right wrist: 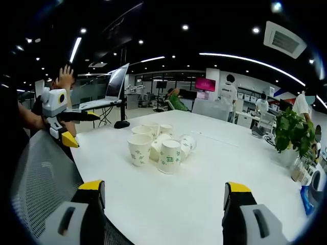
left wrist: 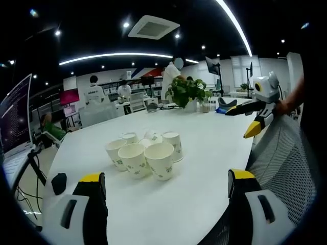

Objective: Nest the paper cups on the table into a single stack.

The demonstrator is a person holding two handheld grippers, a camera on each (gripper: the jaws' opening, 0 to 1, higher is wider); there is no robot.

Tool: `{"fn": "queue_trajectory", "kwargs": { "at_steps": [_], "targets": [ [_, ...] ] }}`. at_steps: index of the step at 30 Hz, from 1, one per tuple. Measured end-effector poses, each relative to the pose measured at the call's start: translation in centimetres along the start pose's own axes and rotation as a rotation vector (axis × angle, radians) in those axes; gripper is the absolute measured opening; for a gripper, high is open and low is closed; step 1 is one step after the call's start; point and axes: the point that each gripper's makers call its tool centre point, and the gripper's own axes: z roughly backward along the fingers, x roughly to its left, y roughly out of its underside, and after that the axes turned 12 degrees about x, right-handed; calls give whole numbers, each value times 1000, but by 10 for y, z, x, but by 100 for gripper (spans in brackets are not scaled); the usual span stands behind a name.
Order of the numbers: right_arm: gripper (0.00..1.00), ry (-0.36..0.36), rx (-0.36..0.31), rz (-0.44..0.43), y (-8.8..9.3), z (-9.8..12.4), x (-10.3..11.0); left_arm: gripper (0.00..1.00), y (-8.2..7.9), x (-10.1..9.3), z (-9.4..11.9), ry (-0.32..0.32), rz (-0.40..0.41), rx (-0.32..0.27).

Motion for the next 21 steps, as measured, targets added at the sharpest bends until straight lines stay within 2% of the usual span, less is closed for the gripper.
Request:
{"fn": "queue_trajectory", "kwargs": {
  "at_steps": [9, 21],
  "targets": [
    [98, -1, 4, -4, 1, 0, 0, 99, 0, 3, 0, -4, 17, 0],
    [98, 15, -8, -12, -1, 1, -3, 98, 3, -1, -3, 22, -15, 44]
  ]
}}
